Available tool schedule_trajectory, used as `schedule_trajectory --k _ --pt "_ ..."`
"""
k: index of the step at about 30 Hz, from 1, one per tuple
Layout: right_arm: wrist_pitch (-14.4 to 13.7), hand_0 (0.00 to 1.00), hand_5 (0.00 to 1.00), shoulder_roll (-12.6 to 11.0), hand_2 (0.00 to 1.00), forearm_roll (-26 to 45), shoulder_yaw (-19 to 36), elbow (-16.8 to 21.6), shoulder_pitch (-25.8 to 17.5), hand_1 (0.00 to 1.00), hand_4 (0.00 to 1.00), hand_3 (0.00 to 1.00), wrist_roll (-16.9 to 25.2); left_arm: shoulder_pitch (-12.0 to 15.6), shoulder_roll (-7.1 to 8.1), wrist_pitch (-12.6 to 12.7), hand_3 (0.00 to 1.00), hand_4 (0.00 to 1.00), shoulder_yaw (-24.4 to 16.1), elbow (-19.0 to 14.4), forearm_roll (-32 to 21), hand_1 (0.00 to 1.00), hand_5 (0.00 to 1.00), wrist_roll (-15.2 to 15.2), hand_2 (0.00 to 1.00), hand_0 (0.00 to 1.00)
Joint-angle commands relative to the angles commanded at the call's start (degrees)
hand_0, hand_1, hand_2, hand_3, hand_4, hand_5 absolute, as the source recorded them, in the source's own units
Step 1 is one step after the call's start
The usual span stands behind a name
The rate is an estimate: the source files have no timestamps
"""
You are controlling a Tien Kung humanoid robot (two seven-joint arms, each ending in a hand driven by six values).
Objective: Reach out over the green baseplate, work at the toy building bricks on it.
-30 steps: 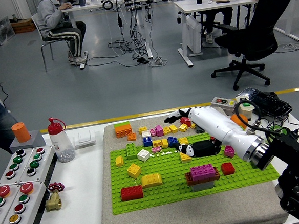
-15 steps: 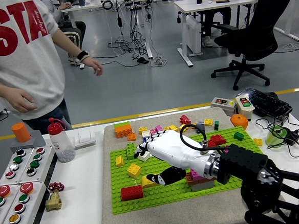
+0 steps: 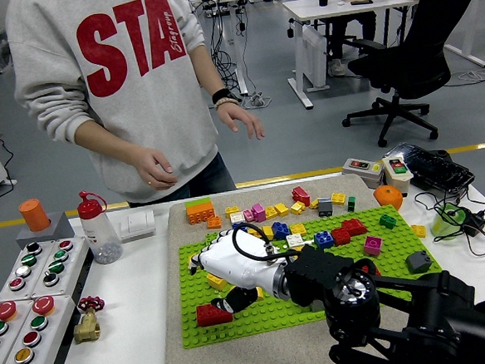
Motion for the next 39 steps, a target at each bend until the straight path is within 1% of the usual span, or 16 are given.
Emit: schedule_trajectory --k 2,8,9,10,14,18,25,34,39 --pt "-0.11 0.812 0.230 1.74 0.722 -0.63 -1.35 -2.95 0.97 0.758 0.717 0.747 0.17 0.01 0.00 0.04 0.609 0.447 0.03 -0.03 0.10 0.659 0.998 0.08 0.671 0.703" --pt "-1.10 0.817 0.235 5.05 0.722 -1.64 -4.30 -10.61 2.75 0.756 0.722 0.747 0.97 -0.23 0.00 0.12 0.611 0.446 0.19 -0.07 0.09 0.660 0.998 0.13 0.671 0.703" --pt "-1.30 0.817 0.263 5.44 0.722 -1.74 -4.73 -11.91 2.95 0.761 0.732 0.753 1.08 -0.28 0.00 0.13 0.610 0.446 0.23 -0.07 0.04 0.659 0.998 0.12 0.671 0.703" --pt "-1.68 0.817 0.263 5.85 0.722 -1.90 -5.17 -13.26 3.12 0.761 0.732 0.753 1.21 -0.32 0.00 0.16 0.610 0.446 0.33 -0.08 -0.06 0.659 0.998 0.10 0.671 0.703" --pt "-2.72 0.817 0.263 5.89 0.722 -2.73 -6.18 -18.15 3.42 0.761 0.732 0.753 1.42 -0.39 0.00 0.29 0.610 0.446 0.63 -0.09 -0.42 0.659 0.998 0.02 0.671 0.703" --pt "-2.91 0.821 0.266 5.89 0.723 -2.98 -6.74 -21.62 3.37 0.767 0.734 0.761 1.48 -0.41 0.00 0.38 0.606 0.447 0.77 -0.11 -0.57 0.659 0.998 -0.03 0.671 0.703" --pt "-2.37 0.826 0.269 5.89 0.725 -3.00 -7.77 -24.26 3.01 0.769 0.736 0.762 1.56 -0.40 0.00 0.44 0.605 0.448 0.82 -0.13 -0.60 0.658 0.998 -0.04 0.671 0.703" --pt "-1.73 0.832 0.276 5.89 0.724 -2.24 -8.12 -24.48 3.08 0.771 0.739 0.765 1.83 -0.73 0.00 0.50 0.600 0.449 0.97 -0.14 -0.78 0.657 0.998 -0.03 0.670 0.704" --pt "-1.79 0.832 0.279 5.89 0.719 -1.56 -8.25 -25.51 2.48 0.767 0.739 0.764 1.77 -0.51 0.00 0.65 0.601 0.448 1.38 -0.16 -1.34 0.657 0.998 -0.05 0.670 0.704"
